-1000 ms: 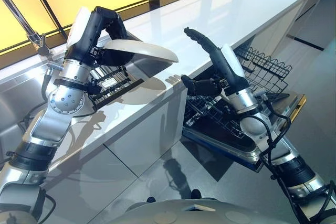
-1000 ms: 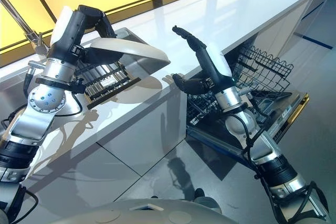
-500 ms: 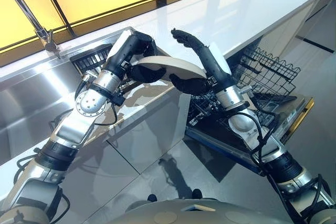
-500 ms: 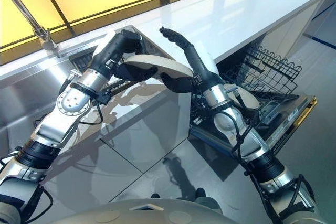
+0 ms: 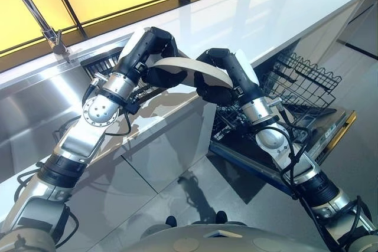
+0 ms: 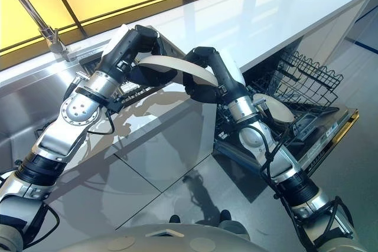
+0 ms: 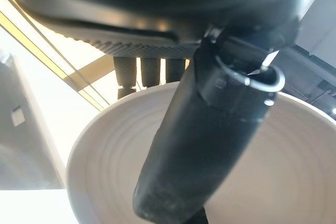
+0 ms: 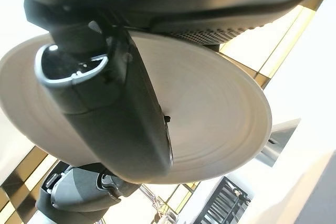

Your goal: Pick up plates and place into dishwasher.

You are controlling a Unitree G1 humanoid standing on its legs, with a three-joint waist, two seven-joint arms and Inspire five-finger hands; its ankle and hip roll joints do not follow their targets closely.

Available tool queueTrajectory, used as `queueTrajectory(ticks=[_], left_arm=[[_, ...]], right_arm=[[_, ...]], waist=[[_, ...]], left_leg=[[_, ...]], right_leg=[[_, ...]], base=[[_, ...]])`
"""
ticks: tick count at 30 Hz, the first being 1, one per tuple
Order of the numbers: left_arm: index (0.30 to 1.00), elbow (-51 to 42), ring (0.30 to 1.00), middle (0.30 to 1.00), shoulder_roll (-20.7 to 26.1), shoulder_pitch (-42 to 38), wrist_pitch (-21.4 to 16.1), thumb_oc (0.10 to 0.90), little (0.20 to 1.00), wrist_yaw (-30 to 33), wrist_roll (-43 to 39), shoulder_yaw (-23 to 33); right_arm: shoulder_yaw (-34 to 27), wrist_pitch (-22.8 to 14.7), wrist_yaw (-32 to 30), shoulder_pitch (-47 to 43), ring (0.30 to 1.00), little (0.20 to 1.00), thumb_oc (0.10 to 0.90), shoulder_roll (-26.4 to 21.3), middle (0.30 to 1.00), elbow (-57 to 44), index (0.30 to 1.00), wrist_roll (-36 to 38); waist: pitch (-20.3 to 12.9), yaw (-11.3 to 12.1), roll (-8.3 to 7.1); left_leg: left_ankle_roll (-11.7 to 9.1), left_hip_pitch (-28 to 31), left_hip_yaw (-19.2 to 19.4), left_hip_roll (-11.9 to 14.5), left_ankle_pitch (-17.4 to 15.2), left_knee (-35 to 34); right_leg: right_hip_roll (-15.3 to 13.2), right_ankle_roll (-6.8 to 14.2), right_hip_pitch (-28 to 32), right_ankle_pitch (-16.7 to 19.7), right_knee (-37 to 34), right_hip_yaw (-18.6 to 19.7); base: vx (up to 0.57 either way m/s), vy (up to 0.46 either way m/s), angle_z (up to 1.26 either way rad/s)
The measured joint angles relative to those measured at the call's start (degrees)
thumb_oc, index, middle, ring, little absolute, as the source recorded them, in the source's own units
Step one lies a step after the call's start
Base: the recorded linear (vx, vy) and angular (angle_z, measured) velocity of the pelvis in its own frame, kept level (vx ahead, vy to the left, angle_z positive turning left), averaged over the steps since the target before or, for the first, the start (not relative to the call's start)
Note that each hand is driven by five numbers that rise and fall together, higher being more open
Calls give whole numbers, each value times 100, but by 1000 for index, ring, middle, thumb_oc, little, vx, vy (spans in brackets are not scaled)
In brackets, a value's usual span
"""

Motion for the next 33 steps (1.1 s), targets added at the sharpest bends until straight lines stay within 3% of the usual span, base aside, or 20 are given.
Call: queueTrajectory(ticks=[1, 2, 3, 10, 14, 17, 20, 27, 33], left_arm=[[387, -16, 387, 387, 15, 0, -44, 202, 302, 9, 41, 5], [869, -58, 869, 869, 44, 3, -52, 764, 864, 9, 60, 6], [900, -127, 900, 900, 92, 13, -55, 800, 900, 9, 117, 12], [900, -343, 900, 900, 175, 215, -254, 800, 900, -18, 214, 305], [900, -73, 900, 900, 243, 575, -240, 800, 900, -33, 412, 687], [900, 684, 900, 900, 246, 982, -110, 800, 900, -4, 520, 1104], [900, 1173, 900, 900, 256, 1213, -3, 800, 900, 18, 546, 1315], [900, 1299, 900, 900, 201, 1670, -1, 800, 900, 217, 546, 1594], [900, 1299, 900, 900, 103, 1876, -6, 800, 900, 313, 601, 2015]], right_arm=[[-14, -53, -28, 0, 300, 200, 100, -31, 300, -8, 300, -62], [-15, -104, -68, 0, 300, 200, 100, -82, 300, -9, 300, -93], [-37, -113, -100, 5, 300, 200, 100, -100, 300, -12, 300, -137], [-641, -199, -627, 45, 300, 200, 100, -233, 300, 231, 300, -227], [-1404, -283, -1327, 55, 300, 200, 100, -272, 300, 631, 300, -261], [-2352, -346, -1961, 58, 300, 200, 100, -294, 300, 1152, 300, -258], [-2817, -355, -2260, 93, 300, 200, 100, -298, 300, 1494, 300, -241], [-3089, -254, -2343, 874, 300, 200, 100, -238, 300, 2038, 300, 149], [-3403, 128, -2338, 1611, 300, 200, 100, 404, 300, 2464, 300, 604]], waist=[[9, -5, -11], [18, -3, -23], [26, -1, -36], [99, 195, -40], [161, 300, 4], [172, 322, 13], [175, 317, 12], [180, 362, 3], [185, 294, 9]], left_leg=[[4, -32, -34, -1, 13, 0], [8, -51, -56, -1, 21, 0], [7, -50, -93, -7, 28, 0], [9, -58, -230, -19, 49, 2], [0, -47, -291, -20, 56, 1], [-2, -54, -372, -21, 59, 2], [-5, -46, -413, -22, 71, 12], [-5, -41, -454, -26, 72, 6], [-6, -52, -450, -18, 71, -1]], right_leg=[[-3, 0, -5, -1, 0, -26], [-5, 1, -7, -3, 0, -45], [-7, -8, -6, -11, 0, -55], [-19, 1, 76, -53, 0, -190], [-21, -15, 120, -72, 0, -223], [-22, -36, 161, -96, 0, -290], [-23, -46, 169, -98, 0, -347], [-28, -42, 202, -126, -1, -361], [-24, -14, 208, -146, 0, -352]], base=[[21, -5, 13], [24, -6, 16], [26, -8, 14], [28, -15, 12], [26, -8, 8], [39, -8, 12], [34, -3, 10], [37, 1, 4], [11, -1, 0]])
